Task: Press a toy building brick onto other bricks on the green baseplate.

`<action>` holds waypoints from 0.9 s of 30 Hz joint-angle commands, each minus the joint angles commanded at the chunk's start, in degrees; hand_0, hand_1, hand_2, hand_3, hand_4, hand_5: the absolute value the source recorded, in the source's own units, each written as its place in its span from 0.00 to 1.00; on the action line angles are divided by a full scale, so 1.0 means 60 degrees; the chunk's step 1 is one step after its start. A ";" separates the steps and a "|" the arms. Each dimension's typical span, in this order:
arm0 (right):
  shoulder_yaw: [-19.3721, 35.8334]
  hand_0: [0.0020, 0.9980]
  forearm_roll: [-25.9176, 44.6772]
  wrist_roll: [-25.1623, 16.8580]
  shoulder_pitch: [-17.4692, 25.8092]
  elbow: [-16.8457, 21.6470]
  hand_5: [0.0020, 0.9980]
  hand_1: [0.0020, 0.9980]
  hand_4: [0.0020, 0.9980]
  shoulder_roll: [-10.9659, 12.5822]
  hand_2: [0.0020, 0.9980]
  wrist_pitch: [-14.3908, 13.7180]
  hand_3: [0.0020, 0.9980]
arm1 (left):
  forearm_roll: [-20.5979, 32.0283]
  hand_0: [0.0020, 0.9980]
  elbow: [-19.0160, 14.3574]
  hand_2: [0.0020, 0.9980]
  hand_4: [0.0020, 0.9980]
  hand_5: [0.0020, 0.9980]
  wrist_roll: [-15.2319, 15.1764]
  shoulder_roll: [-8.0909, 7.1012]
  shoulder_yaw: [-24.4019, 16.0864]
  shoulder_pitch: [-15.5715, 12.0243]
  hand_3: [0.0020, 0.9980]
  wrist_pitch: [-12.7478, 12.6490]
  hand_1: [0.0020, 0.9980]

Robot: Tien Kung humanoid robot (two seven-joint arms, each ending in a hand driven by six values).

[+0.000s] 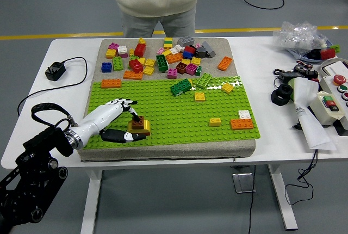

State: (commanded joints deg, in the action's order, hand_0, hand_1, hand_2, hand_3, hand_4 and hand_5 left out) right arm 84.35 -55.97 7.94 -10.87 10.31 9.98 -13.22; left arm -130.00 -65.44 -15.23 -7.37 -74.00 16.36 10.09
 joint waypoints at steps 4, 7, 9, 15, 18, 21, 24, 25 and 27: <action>-0.0002 0.80 -0.0019 0.0009 0.0013 0.0000 0.67 0.73 1.00 0.0003 0.75 0.0003 0.74 | 0.0000 1.00 0.0012 0.95 0.98 0.69 -0.0001 -0.0011 0.0002 -0.0043 0.57 0.0008 0.99; -0.0007 0.80 -0.0026 0.0011 0.0015 0.0000 0.67 0.73 1.00 0.0006 0.75 -0.0001 0.74 | 0.0000 1.00 -0.0016 0.95 0.98 0.69 -0.0004 -0.0013 -0.0007 -0.0048 0.57 0.0011 0.99; -0.0016 0.80 -0.0030 0.0010 0.0014 0.0000 0.67 0.73 1.00 0.0006 0.75 -0.0008 0.74 | 0.0000 1.00 -0.0067 0.95 0.98 0.69 -0.0007 -0.0023 -0.0033 -0.0065 0.57 0.0013 0.99; -0.0019 0.80 -0.0043 0.0022 0.0036 0.0000 0.67 0.73 1.00 0.0001 0.75 0.0002 0.74 | 0.0000 1.00 -0.0594 0.94 0.98 0.69 -0.0035 -0.0094 -0.0237 -0.0139 0.57 0.0030 0.99; -0.0026 0.80 -0.0041 0.0021 0.0036 0.0000 0.67 0.73 1.00 -0.0001 0.75 0.0000 0.74 | 0.0071 1.00 -0.0881 0.91 0.98 0.69 -0.0040 -0.0144 -0.0328 -0.0145 0.57 0.0035 0.98; -0.0046 0.80 -0.0037 0.0009 0.0025 0.0000 0.67 0.73 1.00 -0.0006 0.75 -0.0012 0.74 | 0.0180 1.00 -0.1176 0.91 0.98 0.69 -0.0050 -0.0200 -0.0389 -0.0136 0.57 0.0052 0.98; -0.0065 0.80 -0.0043 0.0004 0.0025 0.0000 0.67 0.73 1.00 -0.0012 0.75 -0.0014 0.74 | 0.0312 1.00 -0.1329 0.90 0.98 0.68 -0.0054 -0.0210 -0.0409 -0.0128 0.57 0.0072 0.97; -0.0073 0.80 -0.0045 0.0005 0.0026 0.0000 0.67 0.73 1.00 -0.0014 0.75 -0.0010 0.74 | 0.0376 1.00 -0.1356 0.90 0.98 0.68 -0.0056 -0.0209 -0.0419 -0.0129 0.57 0.0072 0.97; -0.0084 0.80 -0.0054 0.0011 0.0027 0.0000 0.67 0.73 1.00 -0.0017 0.75 -0.0002 0.74 | 0.0505 1.00 -0.1379 0.90 0.98 0.68 -0.0064 -0.0210 -0.0435 -0.0126 0.57 0.0059 0.97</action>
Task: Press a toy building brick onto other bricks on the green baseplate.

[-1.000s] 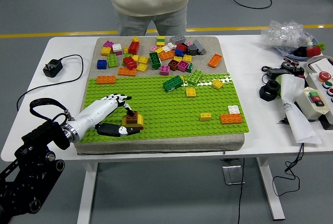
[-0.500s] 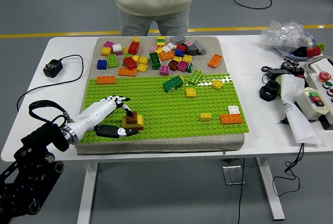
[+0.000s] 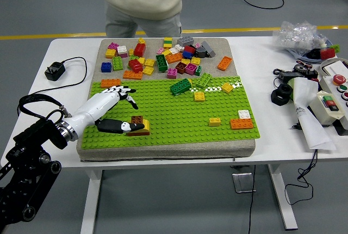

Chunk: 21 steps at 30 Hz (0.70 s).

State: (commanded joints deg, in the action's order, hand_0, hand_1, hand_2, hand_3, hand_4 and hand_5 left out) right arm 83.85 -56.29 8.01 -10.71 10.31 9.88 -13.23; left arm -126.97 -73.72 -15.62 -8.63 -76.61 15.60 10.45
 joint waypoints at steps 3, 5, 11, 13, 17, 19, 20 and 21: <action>-0.0035 0.80 -0.0038 0.0025 -0.0001 0.0000 0.67 0.73 1.00 -0.0004 0.75 0.0015 0.74 | 0.0594 1.00 0.0053 0.87 0.99 0.68 -0.0060 -0.0041 -0.0081 0.0045 0.61 -0.0189 0.92; -0.0050 0.80 -0.0065 0.0041 0.0001 0.0000 0.67 0.73 1.00 -0.0011 0.75 0.0022 0.74 | 0.1036 1.00 0.0105 0.87 0.99 0.68 -0.0116 -0.0074 -0.0157 0.0079 0.61 -0.0315 0.92; -0.0094 0.80 -0.0149 0.0065 -0.0058 0.0000 0.67 0.73 1.00 -0.0013 0.75 0.0045 0.74 | 0.1967 1.00 0.0253 0.84 0.99 0.66 -0.0306 -0.0240 -0.0531 0.0357 0.83 -0.0521 0.87; -0.0116 0.80 -0.0173 0.0070 -0.0067 0.0000 0.67 0.73 1.00 -0.0028 0.75 0.0064 0.74 | 0.2246 1.00 0.0342 0.84 0.99 0.66 -0.0377 -0.0369 -0.0669 0.0507 0.83 -0.0575 0.87; -0.0137 0.80 -0.0212 0.0090 -0.0066 0.0000 0.67 0.73 1.00 -0.0052 0.75 0.0109 0.74 | 0.2659 1.00 0.0512 0.83 0.99 0.64 -0.0438 -0.0590 -0.0808 0.0732 0.88 -0.0589 0.87; -0.0146 0.80 -0.0236 0.0109 -0.0070 0.0000 0.67 0.73 1.00 -0.0055 0.75 0.0133 0.74 | 0.2911 1.00 0.0619 0.83 0.99 0.64 -0.0469 -0.0701 -0.0846 0.0840 0.88 -0.0610 0.87; -0.0150 0.80 -0.0244 0.0116 -0.0071 0.0000 0.67 0.73 1.00 -0.0055 0.75 0.0141 0.74 | 0.3003 1.00 0.0655 0.88 1.00 0.64 -0.0476 -0.0737 -0.0854 0.0872 0.95 -0.0619 0.90; -0.0159 0.80 -0.0270 0.0135 -0.0072 0.0000 0.67 0.73 1.00 -0.0053 0.75 0.0157 0.74 | 0.3202 1.00 0.0745 0.88 1.00 0.64 -0.0498 -0.0804 -0.0860 0.0940 0.95 -0.0657 0.90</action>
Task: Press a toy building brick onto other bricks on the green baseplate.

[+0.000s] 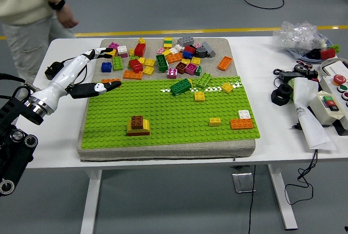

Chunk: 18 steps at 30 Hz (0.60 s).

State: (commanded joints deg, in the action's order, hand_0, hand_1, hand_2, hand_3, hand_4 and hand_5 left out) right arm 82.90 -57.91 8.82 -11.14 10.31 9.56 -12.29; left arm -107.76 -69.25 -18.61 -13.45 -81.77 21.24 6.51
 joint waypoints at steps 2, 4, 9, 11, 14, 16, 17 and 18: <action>-0.0011 0.80 -0.0029 0.0022 -0.0001 0.0000 0.67 0.73 1.00 -0.0001 0.75 0.0014 0.74 | 0.0220 1.00 0.0089 0.88 1.00 0.64 -0.0009 -0.0062 -0.0010 0.0058 0.95 -0.0025 0.90; -0.0022 0.80 -0.0060 0.0047 0.0006 0.0000 0.67 0.73 1.00 -0.0012 0.75 0.0024 0.74 | 0.0601 1.00 0.0205 0.88 1.00 0.64 -0.0006 -0.0147 0.0014 0.0117 0.95 -0.0052 0.90; -0.0038 0.80 -0.0154 0.0125 0.0050 0.0000 0.67 0.73 1.00 -0.0060 0.75 0.0060 0.74 | 0.1279 1.00 0.0338 0.91 1.00 0.68 0.0044 -0.0299 0.0045 0.0218 0.97 -0.0096 0.92; -0.0053 0.80 -0.0176 0.0147 0.0049 0.0000 0.67 0.73 1.00 -0.0073 0.75 0.0053 0.74 | 0.1422 1.00 0.0344 0.92 0.99 0.69 0.0065 -0.0344 0.0027 0.0238 0.97 -0.0115 0.93; -0.0133 0.80 -0.0198 0.0195 0.0012 0.0000 0.67 0.73 1.00 -0.0073 0.75 0.0032 0.74 | 0.1648 1.00 0.0343 0.92 0.99 0.69 0.0102 -0.0454 -0.0027 0.0277 0.97 -0.0143 0.93; -0.0151 0.80 -0.0218 0.0226 0.0023 0.0000 0.66 0.73 1.00 -0.0075 0.75 0.0038 0.74 | 0.1742 1.00 0.0342 0.91 0.96 0.66 0.0103 -0.0492 -0.0031 0.0277 0.97 -0.0170 0.92; -0.0158 0.80 -0.0236 0.0243 0.0037 0.0000 0.66 0.73 1.00 -0.0078 0.75 0.0046 0.74 | 0.1775 1.00 0.0345 0.91 0.96 0.66 0.0108 -0.0501 -0.0039 0.0279 0.97 -0.0187 0.92; -0.0164 0.80 -0.0254 0.0258 0.0050 0.0000 0.66 0.73 1.00 -0.0081 0.75 0.0054 0.74 | 0.1801 1.00 0.0348 0.91 0.96 0.66 0.0113 -0.0507 -0.0049 0.0280 0.97 -0.0202 0.92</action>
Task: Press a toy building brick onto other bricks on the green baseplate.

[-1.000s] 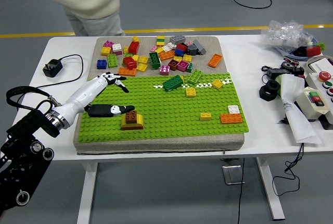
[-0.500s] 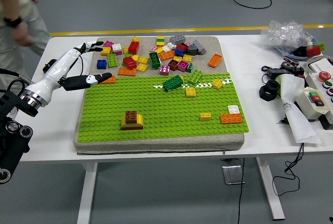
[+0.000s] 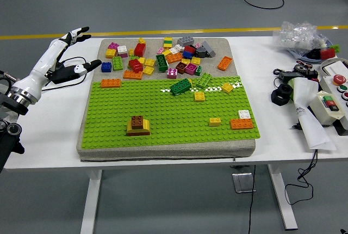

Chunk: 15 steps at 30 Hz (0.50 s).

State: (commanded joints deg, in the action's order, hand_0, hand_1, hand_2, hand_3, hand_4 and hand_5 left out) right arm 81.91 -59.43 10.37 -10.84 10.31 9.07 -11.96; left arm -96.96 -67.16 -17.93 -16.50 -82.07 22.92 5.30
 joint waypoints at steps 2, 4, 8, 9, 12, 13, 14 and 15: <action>-0.0018 0.80 -0.0012 0.0005 0.0025 0.0000 0.66 0.73 1.00 -0.0008 0.75 0.0006 0.74 | 0.0037 1.00 -0.0001 0.91 0.96 0.66 0.0003 -0.0005 -0.0019 -0.0003 0.97 -0.0024 0.92; -0.0029 0.80 -0.0026 0.0003 0.0038 0.0000 0.66 0.73 1.00 -0.0014 0.75 0.0008 0.74 | 0.0055 1.00 0.0003 0.91 0.96 0.66 0.0007 -0.0006 -0.0021 -0.0001 0.97 -0.0060 0.92; -0.0062 0.80 -0.0051 -0.0025 0.0082 0.0000 0.66 0.73 1.00 -0.0052 0.75 0.0013 0.74 | 0.0095 1.00 0.0018 0.90 0.95 0.67 0.0008 0.0004 -0.0013 -0.0018 0.97 -0.0144 0.92; -0.0082 0.80 -0.0060 -0.0036 0.0103 0.0000 0.66 0.73 1.00 -0.0069 0.75 0.0020 0.74 | 0.0112 1.00 0.0018 0.90 0.95 0.67 0.0007 0.0010 -0.0014 -0.0030 0.97 -0.0162 0.92; -0.0123 0.80 -0.0083 -0.0048 0.0135 0.0000 0.67 0.73 1.00 -0.0089 0.75 0.0034 0.74 | 0.0161 1.00 0.0015 0.90 0.93 0.68 0.0016 0.0019 -0.0041 -0.0061 0.97 -0.0214 0.92; -0.0142 0.80 -0.0092 -0.0051 0.0145 0.0000 0.67 0.73 1.00 -0.0093 0.75 0.0039 0.74 | 0.0176 1.00 0.0013 0.90 0.93 0.68 0.0019 0.0019 -0.0054 -0.0070 0.97 -0.0227 0.92; -0.0155 0.80 -0.0107 -0.0048 0.0151 0.0000 0.67 0.73 1.00 -0.0096 0.75 0.0043 0.74 | 0.0189 1.00 0.0006 0.90 0.93 0.68 0.0025 0.0019 -0.0066 -0.0079 0.97 -0.0241 0.92; -0.0159 0.80 -0.0112 -0.0046 0.0153 0.0000 0.67 0.73 1.00 -0.0097 0.75 0.0045 0.74 | 0.0193 1.00 0.0004 0.90 0.93 0.68 0.0027 0.0019 -0.0070 -0.0081 0.97 -0.0246 0.92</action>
State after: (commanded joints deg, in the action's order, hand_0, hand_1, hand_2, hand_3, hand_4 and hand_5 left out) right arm 80.96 -60.10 10.09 -9.92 10.31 8.49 -11.70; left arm -95.80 -67.14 -17.76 -16.38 -82.49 22.43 3.82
